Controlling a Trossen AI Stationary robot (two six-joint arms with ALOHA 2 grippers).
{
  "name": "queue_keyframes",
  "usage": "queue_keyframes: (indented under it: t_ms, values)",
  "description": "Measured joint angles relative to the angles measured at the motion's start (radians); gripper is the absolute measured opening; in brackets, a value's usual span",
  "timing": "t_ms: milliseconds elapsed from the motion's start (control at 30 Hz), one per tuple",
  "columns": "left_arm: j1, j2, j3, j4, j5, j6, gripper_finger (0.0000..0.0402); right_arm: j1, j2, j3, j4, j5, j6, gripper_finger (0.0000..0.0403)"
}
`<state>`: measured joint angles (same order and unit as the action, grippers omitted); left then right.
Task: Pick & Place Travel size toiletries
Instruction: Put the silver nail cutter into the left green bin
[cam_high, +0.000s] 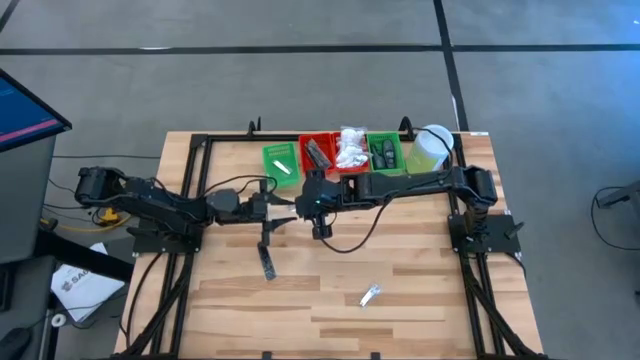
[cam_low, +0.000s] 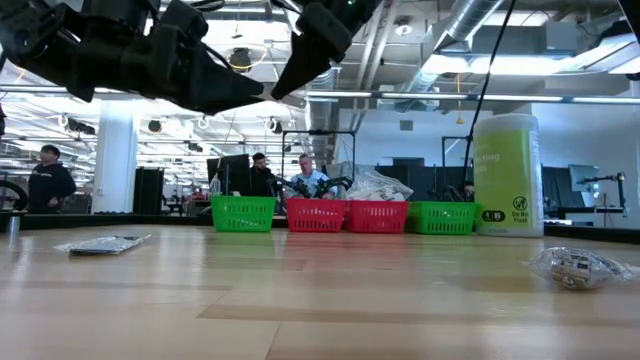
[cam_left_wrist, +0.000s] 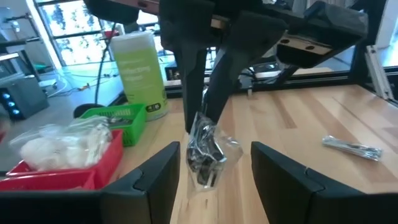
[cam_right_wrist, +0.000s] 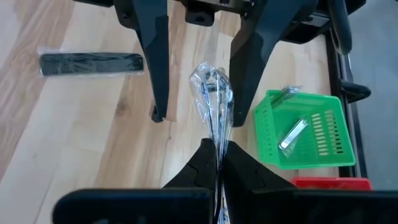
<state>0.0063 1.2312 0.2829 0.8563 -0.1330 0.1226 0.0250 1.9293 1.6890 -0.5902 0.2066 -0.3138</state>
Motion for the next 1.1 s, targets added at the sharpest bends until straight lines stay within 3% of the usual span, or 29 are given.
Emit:
queue_keyframes:
  t_ms: [300, 600, 833, 1100]
  values:
    - [0.000, 0.000, 0.000, 0.016, -0.030, 0.000, 0.0174, 0.001, 0.006, 0.000, 0.006, -0.026, 0.024, 0.0001]
    - [0.001, 0.000, 0.000, 0.001, -0.052, -0.003, 0.0044, 0.000, 0.008, -0.002, 0.014, -0.022, 0.030, 0.0002]
    - [0.000, 0.000, 0.000, -0.004, -0.073, 0.002, 0.0045, 0.000, 0.008, -0.002, 0.018, -0.023, 0.026, 0.0010]
    - [0.000, 0.001, -0.001, -0.027, -0.121, 0.009, 0.0045, 0.001, 0.005, -0.002, 0.034, -0.026, 0.047, 0.0068]
